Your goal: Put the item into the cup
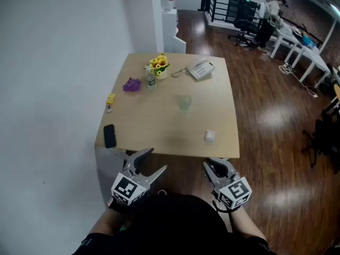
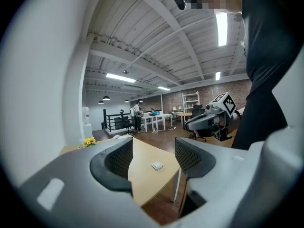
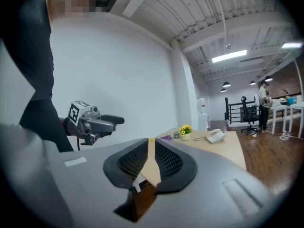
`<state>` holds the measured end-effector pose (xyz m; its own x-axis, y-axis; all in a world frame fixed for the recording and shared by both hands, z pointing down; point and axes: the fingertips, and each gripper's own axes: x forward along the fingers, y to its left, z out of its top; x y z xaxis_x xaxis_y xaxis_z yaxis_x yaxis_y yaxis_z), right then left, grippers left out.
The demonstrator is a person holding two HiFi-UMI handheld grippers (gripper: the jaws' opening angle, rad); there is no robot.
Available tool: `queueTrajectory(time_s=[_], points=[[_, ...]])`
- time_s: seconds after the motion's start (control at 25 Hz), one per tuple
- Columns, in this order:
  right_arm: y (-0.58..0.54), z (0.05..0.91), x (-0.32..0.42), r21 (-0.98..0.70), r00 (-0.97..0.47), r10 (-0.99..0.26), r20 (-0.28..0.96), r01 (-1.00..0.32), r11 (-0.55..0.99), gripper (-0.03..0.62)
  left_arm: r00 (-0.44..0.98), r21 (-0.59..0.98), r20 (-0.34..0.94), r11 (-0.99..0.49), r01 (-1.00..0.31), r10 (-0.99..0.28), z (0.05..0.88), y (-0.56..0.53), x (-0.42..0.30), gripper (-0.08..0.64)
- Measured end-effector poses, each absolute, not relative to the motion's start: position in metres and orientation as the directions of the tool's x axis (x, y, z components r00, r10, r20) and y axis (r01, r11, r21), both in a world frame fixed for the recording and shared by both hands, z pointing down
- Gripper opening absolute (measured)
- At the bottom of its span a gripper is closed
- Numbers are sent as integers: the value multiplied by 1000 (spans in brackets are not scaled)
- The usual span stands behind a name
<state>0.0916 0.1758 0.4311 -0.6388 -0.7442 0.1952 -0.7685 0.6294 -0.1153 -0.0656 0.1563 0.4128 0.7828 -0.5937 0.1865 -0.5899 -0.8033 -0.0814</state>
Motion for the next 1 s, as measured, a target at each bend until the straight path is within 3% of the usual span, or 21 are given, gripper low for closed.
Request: queueTrajectory(time_s=[0.44, 0.72, 1.0], points=[[129, 486, 142, -44, -589, -740, 325, -791, 610, 89, 768, -79, 221, -796, -601, -601, 435, 123, -45, 274], [62, 566, 179, 43, -483, -703, 521, -808, 587, 110, 799, -67, 226, -827, -558, -557, 443, 69, -27, 274], [1, 672, 199, 58, -368, -563, 740, -799, 598, 140, 819, -12, 261, -850, -527, -512, 457, 1, -28, 273]])
